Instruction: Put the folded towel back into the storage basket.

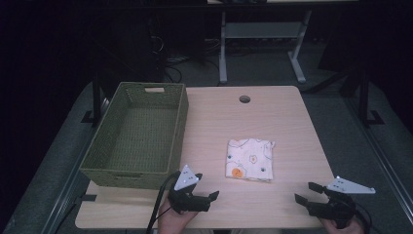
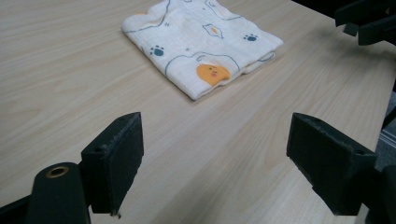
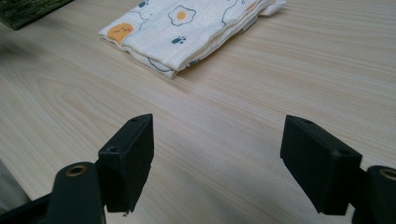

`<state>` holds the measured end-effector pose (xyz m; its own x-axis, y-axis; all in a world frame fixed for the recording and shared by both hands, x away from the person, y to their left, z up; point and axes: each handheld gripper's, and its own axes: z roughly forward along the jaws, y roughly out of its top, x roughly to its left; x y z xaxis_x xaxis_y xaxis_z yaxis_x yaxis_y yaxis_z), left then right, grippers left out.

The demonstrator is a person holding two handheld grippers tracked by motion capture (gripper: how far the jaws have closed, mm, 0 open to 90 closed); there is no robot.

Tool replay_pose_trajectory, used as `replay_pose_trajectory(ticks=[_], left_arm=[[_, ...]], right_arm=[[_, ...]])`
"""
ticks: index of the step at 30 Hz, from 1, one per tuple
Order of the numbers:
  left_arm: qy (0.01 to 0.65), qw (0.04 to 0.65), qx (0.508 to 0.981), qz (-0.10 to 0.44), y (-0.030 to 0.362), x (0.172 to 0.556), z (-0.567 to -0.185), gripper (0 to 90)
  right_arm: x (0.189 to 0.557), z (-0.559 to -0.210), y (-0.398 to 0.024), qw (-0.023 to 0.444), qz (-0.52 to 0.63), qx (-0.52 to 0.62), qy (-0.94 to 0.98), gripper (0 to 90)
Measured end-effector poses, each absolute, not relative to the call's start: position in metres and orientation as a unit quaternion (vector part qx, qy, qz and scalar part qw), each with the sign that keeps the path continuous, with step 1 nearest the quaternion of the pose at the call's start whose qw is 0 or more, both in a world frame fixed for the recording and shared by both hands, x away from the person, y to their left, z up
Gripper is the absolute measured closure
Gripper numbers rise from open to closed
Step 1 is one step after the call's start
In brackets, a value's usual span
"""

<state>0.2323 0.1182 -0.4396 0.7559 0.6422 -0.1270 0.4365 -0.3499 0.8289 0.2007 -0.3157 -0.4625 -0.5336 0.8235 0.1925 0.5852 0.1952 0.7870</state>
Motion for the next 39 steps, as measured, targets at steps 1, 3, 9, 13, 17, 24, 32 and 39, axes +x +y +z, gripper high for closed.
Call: replay_pose_trajectory(ticks=[1, 3, 9, 13, 17, 24, 32, 39], left_arm=[[0.331, 0.465, 0.814, 0.111, 0.119, 0.233, -0.439, 19.2], [0.332, 0.467, 0.812, 0.111, 0.119, 0.234, -0.438, 19.3], [0.332, 0.474, 0.809, 0.103, 0.116, 0.238, -0.437, 19.5], [0.328, 0.474, 0.81, 0.105, 0.111, 0.24, -0.435, 19.6], [0.326, 0.471, 0.813, 0.106, 0.106, 0.243, -0.435, 19.9], [0.328, 0.47, 0.813, 0.105, 0.098, 0.253, -0.432, 20.6], [0.334, 0.47, 0.81, 0.106, 0.088, 0.266, -0.43, 21.1], [0.345, 0.467, 0.808, 0.102, 0.082, 0.278, -0.431, 21.9]], right_arm=[[0.201, -0.463, -0.316, 0.14, 0.435, 0.46, 0.762, 25.6], [0.201, -0.462, -0.315, 0.139, 0.436, 0.46, 0.761, 25.6], [0.204, -0.459, -0.312, 0.14, 0.439, 0.457, 0.76, 25.6], [0.209, -0.453, -0.309, 0.14, 0.444, 0.45, 0.762, 25.6], [0.218, -0.451, -0.304, 0.132, 0.442, 0.445, 0.767, 24.5], [0.229, -0.45, -0.298, 0.12, 0.433, 0.444, 0.775, 23.8], [0.244, -0.446, -0.288, 0.112, 0.43, 0.439, 0.781, 23.5], [0.257, -0.443, -0.278, 0.102, 0.423, 0.436, 0.788, 23.5]])
